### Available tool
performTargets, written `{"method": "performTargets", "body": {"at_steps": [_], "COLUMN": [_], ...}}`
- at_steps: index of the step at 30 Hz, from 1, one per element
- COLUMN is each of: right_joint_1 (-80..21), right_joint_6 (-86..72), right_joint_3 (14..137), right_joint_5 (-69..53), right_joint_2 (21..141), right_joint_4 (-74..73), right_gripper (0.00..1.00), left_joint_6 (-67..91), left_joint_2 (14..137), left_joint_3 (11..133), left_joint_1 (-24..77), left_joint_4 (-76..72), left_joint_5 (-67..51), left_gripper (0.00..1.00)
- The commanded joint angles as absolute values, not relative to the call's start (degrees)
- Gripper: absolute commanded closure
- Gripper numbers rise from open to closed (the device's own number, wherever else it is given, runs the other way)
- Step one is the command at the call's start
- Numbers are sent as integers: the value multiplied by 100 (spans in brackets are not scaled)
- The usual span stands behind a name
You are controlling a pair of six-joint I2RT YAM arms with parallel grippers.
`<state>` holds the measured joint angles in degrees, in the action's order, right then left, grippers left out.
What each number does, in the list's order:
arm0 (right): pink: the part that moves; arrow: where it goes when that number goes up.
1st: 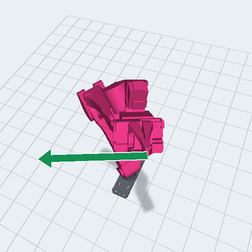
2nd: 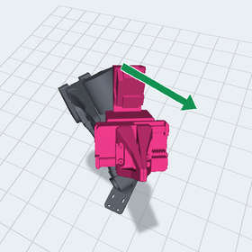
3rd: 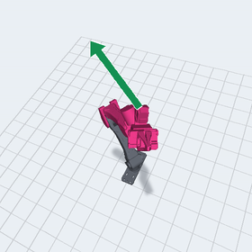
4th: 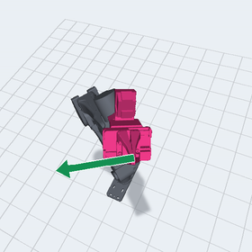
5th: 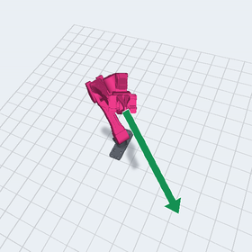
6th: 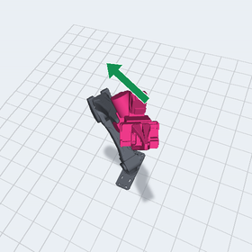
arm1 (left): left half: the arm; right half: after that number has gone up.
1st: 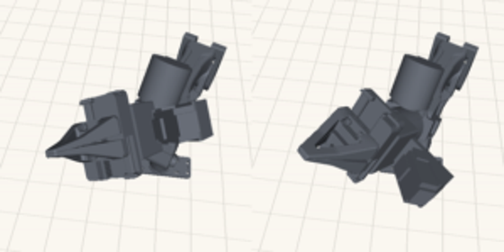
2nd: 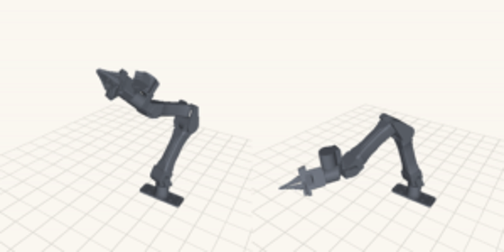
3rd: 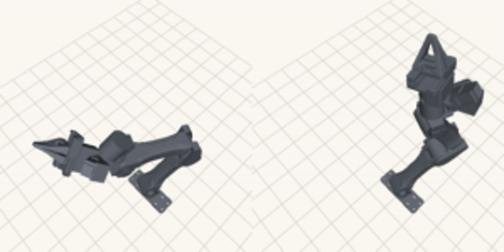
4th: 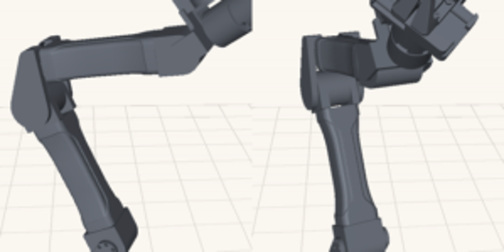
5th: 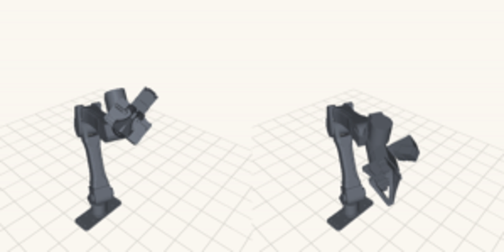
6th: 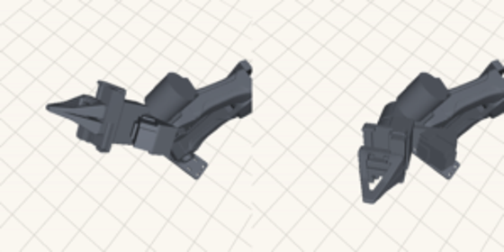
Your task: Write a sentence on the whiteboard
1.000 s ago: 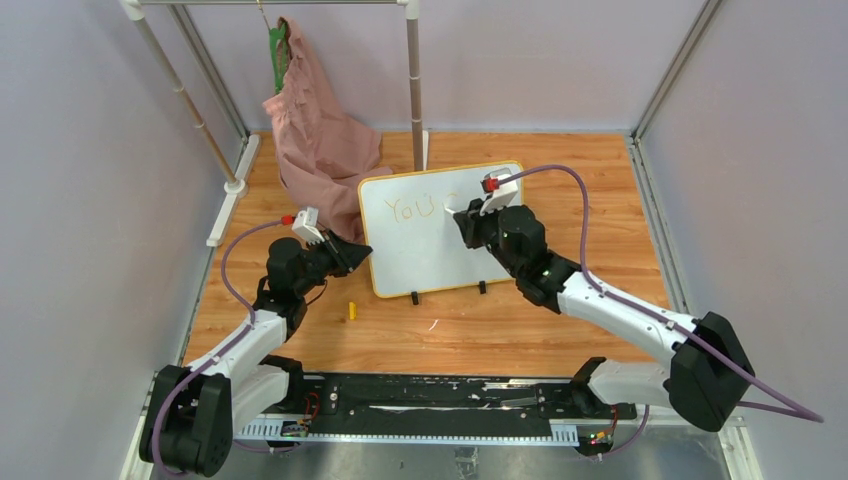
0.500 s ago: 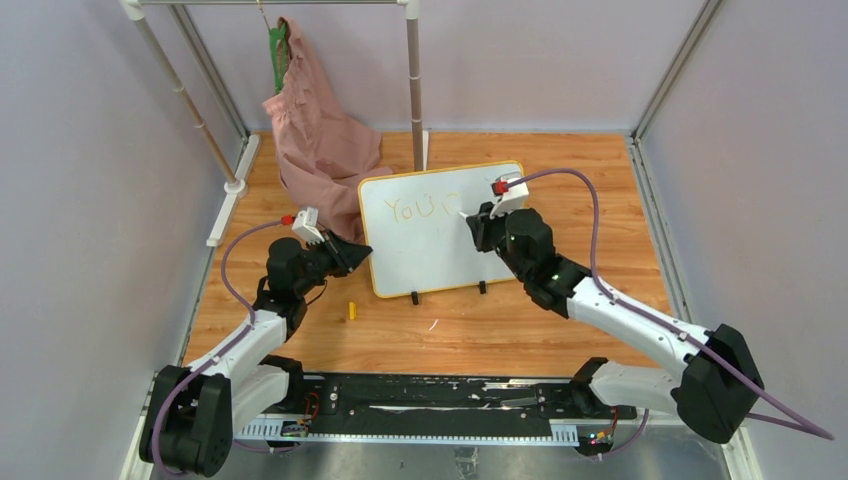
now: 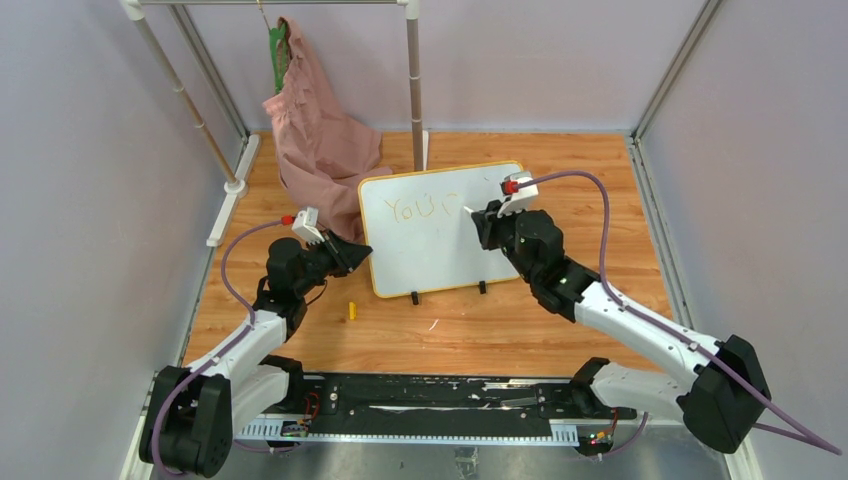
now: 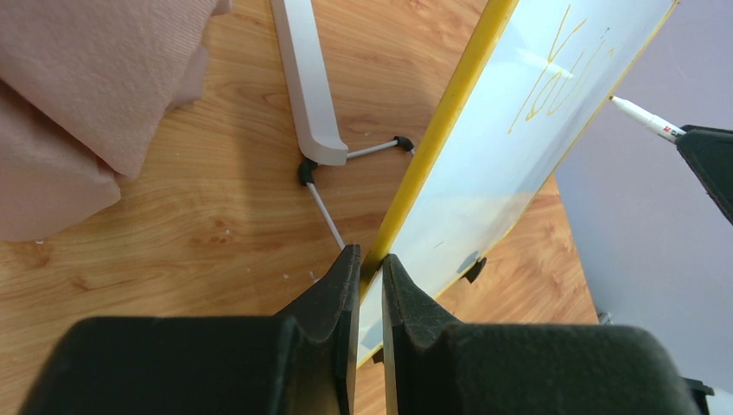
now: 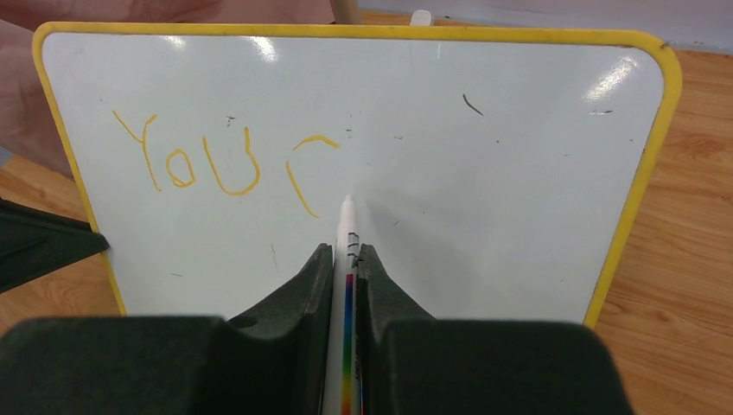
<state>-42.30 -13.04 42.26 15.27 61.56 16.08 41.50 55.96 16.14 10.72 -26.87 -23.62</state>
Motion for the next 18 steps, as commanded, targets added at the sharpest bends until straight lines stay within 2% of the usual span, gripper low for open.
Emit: {"method": "performTargets", "body": {"at_steps": [1,18], "right_joint_1": [-4145,-4147], "right_joint_6": [-1220,-1138], "right_joint_3": [4324,4512], "right_joint_5": [1652,1707], "right_joint_2": [6260,6541], "right_joint_4": [1775,1916], "right_gripper": [100,100], "left_joint_6": [4140,4140], "left_joint_2": [5474,5470], "left_joint_3": [1591,1591], "left_joint_1": [1099,1116], "left_joint_4": [-2848,-2848], "left_joint_5": [-2381,-2382], "left_gripper": [100,100]}}
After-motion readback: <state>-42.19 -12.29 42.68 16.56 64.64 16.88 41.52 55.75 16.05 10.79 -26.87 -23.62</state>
